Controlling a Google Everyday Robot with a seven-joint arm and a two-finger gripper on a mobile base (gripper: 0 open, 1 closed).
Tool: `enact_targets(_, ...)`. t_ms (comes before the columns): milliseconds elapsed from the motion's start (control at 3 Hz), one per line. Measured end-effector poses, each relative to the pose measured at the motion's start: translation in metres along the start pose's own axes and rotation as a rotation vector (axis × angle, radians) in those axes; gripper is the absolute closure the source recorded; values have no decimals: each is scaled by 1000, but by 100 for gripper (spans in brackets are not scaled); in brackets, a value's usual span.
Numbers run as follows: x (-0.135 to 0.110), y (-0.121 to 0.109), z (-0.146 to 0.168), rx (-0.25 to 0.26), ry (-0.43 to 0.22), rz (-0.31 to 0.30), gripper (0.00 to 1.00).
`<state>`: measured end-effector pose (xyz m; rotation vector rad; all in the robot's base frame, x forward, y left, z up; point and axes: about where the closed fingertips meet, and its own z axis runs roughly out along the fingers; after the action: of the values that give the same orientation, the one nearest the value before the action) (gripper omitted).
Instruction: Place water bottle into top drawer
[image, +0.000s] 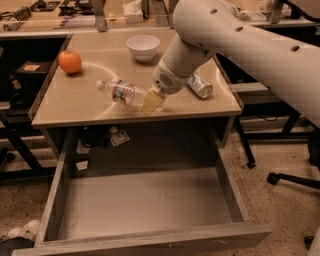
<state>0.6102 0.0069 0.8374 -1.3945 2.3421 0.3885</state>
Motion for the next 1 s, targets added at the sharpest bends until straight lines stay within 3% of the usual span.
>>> enact_targets(667,7,13,-3,-17,1,17,100)
enact_targets(1000,30,47,-14,-22,24,72,100)
